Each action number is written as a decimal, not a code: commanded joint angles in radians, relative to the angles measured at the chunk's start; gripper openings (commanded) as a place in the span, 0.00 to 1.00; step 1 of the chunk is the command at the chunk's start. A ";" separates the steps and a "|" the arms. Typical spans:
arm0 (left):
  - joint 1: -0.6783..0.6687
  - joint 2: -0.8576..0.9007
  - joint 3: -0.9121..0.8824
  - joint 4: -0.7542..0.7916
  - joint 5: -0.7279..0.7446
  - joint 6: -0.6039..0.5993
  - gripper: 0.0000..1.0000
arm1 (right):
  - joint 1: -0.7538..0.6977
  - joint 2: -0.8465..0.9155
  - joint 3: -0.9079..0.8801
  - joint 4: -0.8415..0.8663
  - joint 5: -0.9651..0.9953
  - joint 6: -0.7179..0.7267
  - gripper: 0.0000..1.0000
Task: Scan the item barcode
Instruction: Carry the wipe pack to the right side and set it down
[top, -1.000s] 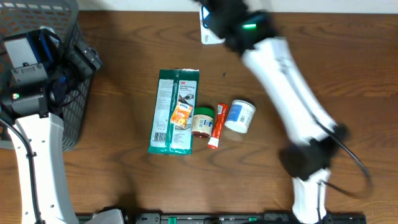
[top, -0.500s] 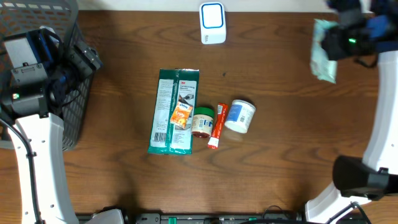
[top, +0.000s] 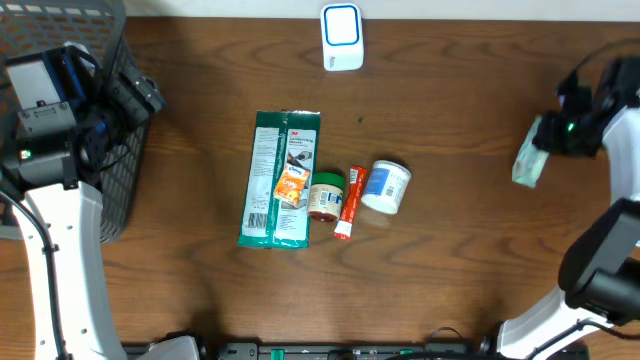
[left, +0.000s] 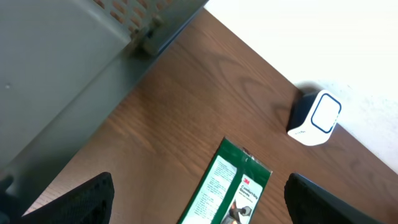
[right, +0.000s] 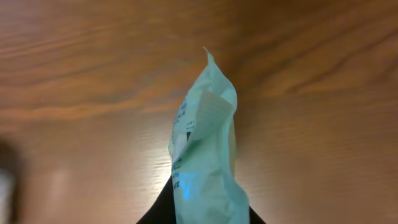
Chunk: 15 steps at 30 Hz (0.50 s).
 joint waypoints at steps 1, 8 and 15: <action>0.003 -0.005 0.016 0.000 -0.013 0.000 0.85 | -0.021 -0.009 -0.110 0.114 -0.016 0.063 0.01; 0.003 -0.005 0.016 0.000 -0.013 0.000 0.86 | -0.043 -0.009 -0.225 0.249 0.011 0.092 0.94; 0.003 -0.005 0.016 0.000 -0.013 0.000 0.86 | -0.076 -0.035 -0.190 0.220 0.021 0.163 0.99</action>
